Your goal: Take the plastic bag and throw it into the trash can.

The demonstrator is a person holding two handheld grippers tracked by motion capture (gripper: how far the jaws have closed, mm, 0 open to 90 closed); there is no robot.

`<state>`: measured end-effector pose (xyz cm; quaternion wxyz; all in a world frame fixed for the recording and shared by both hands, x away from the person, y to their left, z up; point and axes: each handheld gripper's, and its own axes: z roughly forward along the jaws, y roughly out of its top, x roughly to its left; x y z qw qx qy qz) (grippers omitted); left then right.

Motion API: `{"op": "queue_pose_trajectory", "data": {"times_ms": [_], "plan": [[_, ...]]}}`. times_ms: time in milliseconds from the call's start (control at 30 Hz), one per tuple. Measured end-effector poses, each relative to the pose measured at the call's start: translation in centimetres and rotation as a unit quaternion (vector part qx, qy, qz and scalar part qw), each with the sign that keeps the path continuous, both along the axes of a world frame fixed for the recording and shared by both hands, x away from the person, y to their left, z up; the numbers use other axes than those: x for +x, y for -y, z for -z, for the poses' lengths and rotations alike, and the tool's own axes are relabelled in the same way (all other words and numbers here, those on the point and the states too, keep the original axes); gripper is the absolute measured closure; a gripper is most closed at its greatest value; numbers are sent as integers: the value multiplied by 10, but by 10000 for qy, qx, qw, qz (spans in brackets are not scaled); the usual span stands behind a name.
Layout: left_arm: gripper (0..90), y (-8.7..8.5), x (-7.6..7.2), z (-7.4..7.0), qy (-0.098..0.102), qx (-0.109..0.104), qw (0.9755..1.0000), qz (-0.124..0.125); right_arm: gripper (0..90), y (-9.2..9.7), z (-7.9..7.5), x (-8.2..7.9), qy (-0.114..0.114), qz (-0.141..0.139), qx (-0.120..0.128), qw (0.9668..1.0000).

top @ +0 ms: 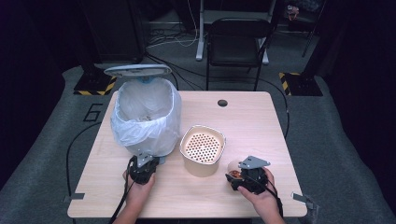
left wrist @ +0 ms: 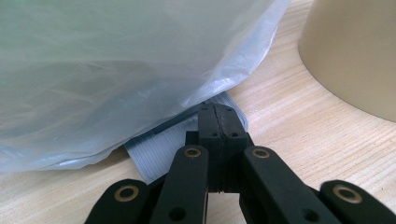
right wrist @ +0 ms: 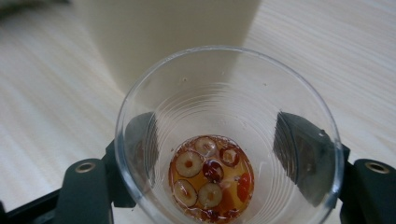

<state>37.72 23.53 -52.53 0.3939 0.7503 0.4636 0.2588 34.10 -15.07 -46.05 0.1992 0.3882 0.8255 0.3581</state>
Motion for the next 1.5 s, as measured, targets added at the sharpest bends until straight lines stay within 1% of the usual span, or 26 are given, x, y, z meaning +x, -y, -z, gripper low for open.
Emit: {"op": "queue_pose_trajectory", "data": {"times_ms": [33, 67, 100, 200, 267, 367, 433, 500, 567, 633, 667, 733, 767, 800, 867, 900, 1000, 1033, 1067, 1100, 1133, 1200, 1267, 1333, 1433, 1500], "plan": [[900, 0, 0, 0, 23, -11, 10000, -4, 302, 3, -1, 3, 15, 39, -13, 10000], [900, 0, 0, 0, 2, -2, 10000, 0, 303, 6, -1, 5, 48, 89, -31, 9999], [900, 0, 0, 0, 4, -6, 10000, -4, 303, 9, -2, 8, 77, 179, -11, 9998], [900, 0, 0, 0, 2, -2, 10000, -1, 303, 20, -3, 17, 74, 349, -25, 9994], [900, 0, 0, 0, 3, -7, 10000, -3, 303, 26, -4, 23, 112, 443, -34, 9989], [900, 0, 0, 0, 12, -17, 10000, -1, 303, 35, -4, 32, 152, 612, -54, 9980], [900, 0, 0, 0, -3, -20, 10000, -4, 303, 40, -4, 37, 137, 801, -23, 9967], [900, 0, 0, 0, 10, -27, 10000, -3, 304, 46, -4, 42, 152, 817, -77, 9965], [900, 0, 0, 0, 18, -30, 10000, -5, 303, 49, -2, 47, 151, 946, -54, 9954], [900, 0, 0, 0, -4, -17, 10000, 0, 303, 51, -1, 49, 143, 1006, -35, 9948], [900, 0, 0, 0, 12, -21, 10000, -3, 303, 51, 0, 50, 145, 1113, 6, 9937], [900, 0, 0, 0, -1, -16, 10000, -2, 300, 55, 3, 53, 121, 1075, -22, 9941], [900, 0, 0, 0, -4, -18, 10000, 0, 297, 55, 4, 53, 81, 1144, 24, 9934], [900, 0, 0, 0, -2, -12, 10000, 1, 295, 57, 5, 54, 57, 1100, -27, 9939], [900, 0, 0, 0, -3, -11, 10000, 1, 288, 57, 8, 55, -4, 1187, 37, 9929], [900, 0, 0, 0, -1, -13, 10000, 1, 280, 58, 10, 55, -21, 1158, 24, 9933], [900, 0, 0, 0, -1, -18, 10000, 0, 258, 60, 14, 56, -156, 1213, 71, 9925], [900, 0, 0, 0, -1, -16, 10000, -1, 258, 62, 16, 56, -155, 1256, 139, 9919], [900, 0, 0, 0, -2, -16, 10000, -2, 252, 64, 16, 56, -156, 1232, 149, 9921], [900, 0, 0, 0, -1, -22, 10000, -3, 226, 65, 16, 56, -171, 1246, 200, 9919], [900, 0, 0, 0, -4, -32, 10000, -3, 198, 64, 16, 56, -193, 1336, 264, 9905], [900, 0, 0, 0, -4, -25, 10000, -4, 143, 65, 16, 57, -200, 1323, 230, 9907], [900, 0, 0, 0, -2, -32, 10000, -4, 140, 65, 16, 57, -221, 1302, 228, 9910], [900, 0, 0, 0, 0, -30, 10000, -6, 111, 66, 16, 55, -164, 1286, 142, 9915], [900, 0, 0, 0, -1, -36, 10000, 2, 96, 66, 14, 53, -151, 1355, 185, 9905], [900, 0, 0, 1, 17, -51, 10000, -2, 91, 68, 12, 51, -124, 1299, 165, 9913]]}}
